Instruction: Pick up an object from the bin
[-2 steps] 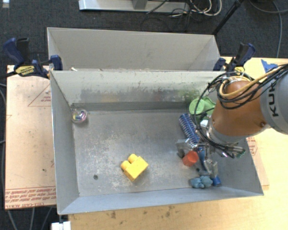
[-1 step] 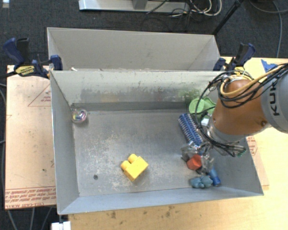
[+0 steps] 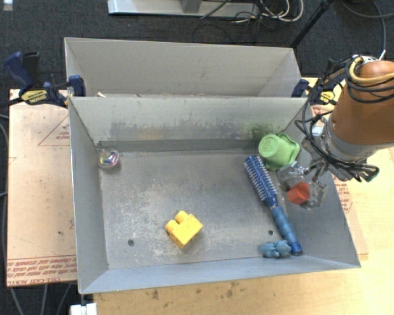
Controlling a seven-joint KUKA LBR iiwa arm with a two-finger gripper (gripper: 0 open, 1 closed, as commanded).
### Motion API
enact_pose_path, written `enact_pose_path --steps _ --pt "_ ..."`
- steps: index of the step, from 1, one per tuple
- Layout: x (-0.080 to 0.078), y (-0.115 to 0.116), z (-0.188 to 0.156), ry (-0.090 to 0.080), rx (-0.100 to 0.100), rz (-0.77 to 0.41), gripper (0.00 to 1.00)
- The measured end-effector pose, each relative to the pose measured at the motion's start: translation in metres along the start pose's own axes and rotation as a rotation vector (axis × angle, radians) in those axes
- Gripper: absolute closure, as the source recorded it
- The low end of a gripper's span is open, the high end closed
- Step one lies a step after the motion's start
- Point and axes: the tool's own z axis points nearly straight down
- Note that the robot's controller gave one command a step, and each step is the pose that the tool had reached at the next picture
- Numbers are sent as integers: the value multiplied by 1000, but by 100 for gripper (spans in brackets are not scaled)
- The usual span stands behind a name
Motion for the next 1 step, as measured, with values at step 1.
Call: enact_pose_path --steps 1 --pt "-15 -1 -160 -2 1 -6 100"
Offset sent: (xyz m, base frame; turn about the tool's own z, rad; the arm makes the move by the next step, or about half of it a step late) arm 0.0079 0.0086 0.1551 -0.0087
